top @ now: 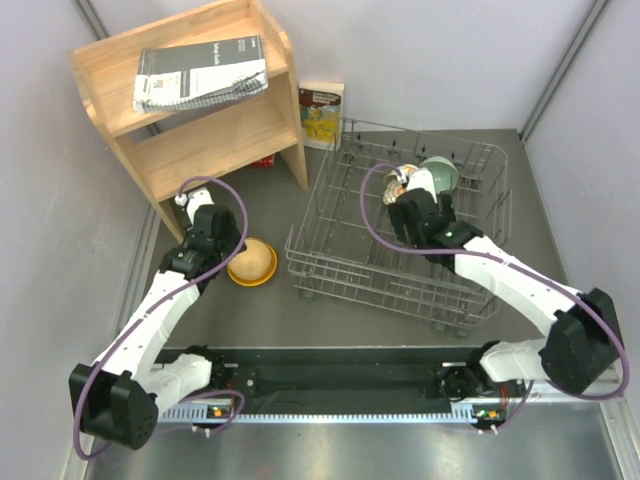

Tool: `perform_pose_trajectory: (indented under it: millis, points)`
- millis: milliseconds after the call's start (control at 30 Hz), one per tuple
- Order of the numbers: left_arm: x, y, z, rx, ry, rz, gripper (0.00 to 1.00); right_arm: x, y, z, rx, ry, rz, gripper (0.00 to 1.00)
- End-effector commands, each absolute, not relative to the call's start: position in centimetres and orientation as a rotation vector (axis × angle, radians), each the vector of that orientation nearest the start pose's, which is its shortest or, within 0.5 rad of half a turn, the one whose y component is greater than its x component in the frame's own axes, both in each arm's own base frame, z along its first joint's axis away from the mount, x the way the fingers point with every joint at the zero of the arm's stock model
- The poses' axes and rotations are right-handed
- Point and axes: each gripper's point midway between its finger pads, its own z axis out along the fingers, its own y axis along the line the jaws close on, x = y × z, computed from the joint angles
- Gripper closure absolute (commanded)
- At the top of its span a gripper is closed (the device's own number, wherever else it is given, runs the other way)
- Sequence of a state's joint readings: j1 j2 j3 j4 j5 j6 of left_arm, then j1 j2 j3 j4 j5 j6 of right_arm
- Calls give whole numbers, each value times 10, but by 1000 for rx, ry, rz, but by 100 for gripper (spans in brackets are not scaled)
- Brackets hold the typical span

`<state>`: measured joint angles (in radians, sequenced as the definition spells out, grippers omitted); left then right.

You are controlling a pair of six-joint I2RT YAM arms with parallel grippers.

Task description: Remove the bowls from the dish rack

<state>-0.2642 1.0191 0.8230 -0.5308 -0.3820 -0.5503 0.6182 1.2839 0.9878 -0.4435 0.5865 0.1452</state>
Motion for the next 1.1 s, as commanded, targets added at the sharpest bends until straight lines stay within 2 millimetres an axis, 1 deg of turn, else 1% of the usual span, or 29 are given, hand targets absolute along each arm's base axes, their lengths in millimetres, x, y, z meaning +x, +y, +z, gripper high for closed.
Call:
perform_pose_trajectory:
  millis: [0, 133, 267, 333, 433, 467, 567, 667, 767, 800, 833, 933, 1033, 1067]
  points:
    - [298, -34, 165, -515, 2149, -26, 41, 339, 94, 180, -163, 2136, -448, 13]
    - [292, -31, 167, -511, 2133, -27, 41, 342, 83, 179, -108, 2144, -461, 13]
    - [291, -32, 166, -505, 2137, -33, 41, 347, 70, 169, -129, 2166, -521, 13]
    - [292, -34, 166, -504, 2136, -40, 41, 352, 68, 167, -129, 2162, -530, 14]
    - [294, -39, 165, -496, 2143, -68, 42, 362, 73, 168, -146, 2150, -506, 14]
    - [294, -39, 165, -494, 2147, -73, 42, 365, 76, 163, -158, 2159, -510, 14]
    - [295, -41, 166, -491, 2145, -83, 42, 375, 80, 159, -178, 2167, -530, 14]
    - [294, -42, 166, -485, 2147, -88, 42, 382, 86, 163, -191, 2140, -532, 14]
    - [292, -43, 163, -482, 2157, -95, 43, 386, 86, 159, -195, 2138, -548, 15]
    - [292, -43, 162, -486, 2160, -98, 43, 387, 84, 157, -227, 2140, -581, 15]
    - [291, -45, 161, -484, 2161, -107, 43, 388, 84, 153, -240, 2146, -600, 16]
    - [291, -48, 159, -480, 2167, -127, 43, 387, 79, 153, -238, 2132, -645, 24]
    - [292, -52, 156, -473, 2181, -152, 43, 387, 79, 158, -252, 2084, -692, 30]
    - [292, -55, 154, -468, 2188, -164, 43, 389, 80, 164, -240, 2057, -699, 34]
